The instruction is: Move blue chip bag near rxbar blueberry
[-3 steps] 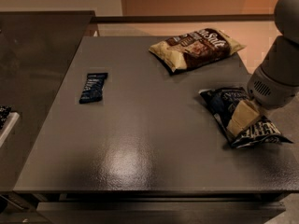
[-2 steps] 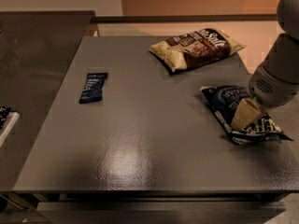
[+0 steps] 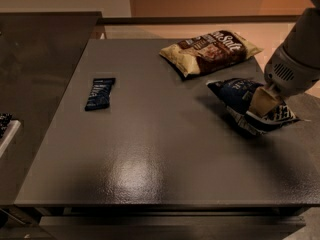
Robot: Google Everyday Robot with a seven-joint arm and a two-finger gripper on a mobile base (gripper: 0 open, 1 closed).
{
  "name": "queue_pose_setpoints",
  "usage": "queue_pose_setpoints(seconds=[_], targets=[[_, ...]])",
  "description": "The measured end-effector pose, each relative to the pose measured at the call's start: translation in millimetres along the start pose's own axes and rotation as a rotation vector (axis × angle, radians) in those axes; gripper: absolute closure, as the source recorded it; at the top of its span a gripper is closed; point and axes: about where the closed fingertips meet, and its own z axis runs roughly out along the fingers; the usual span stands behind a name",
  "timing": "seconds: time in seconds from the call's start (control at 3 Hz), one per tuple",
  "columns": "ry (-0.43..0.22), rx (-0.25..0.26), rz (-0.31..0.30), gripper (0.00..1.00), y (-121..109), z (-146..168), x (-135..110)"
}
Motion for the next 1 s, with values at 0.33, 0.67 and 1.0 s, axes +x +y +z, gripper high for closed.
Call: queue_pose_setpoints(seconds=[0.33,0.67,1.0], targets=[[-0.053,-0.018,-0.112,1.0,16,-14,-30],[-0.097,-0.042,-0.233,1.0,35,-20,-67],[-0.133,-0.079,-0.365,1.0,64,-15,-107]])
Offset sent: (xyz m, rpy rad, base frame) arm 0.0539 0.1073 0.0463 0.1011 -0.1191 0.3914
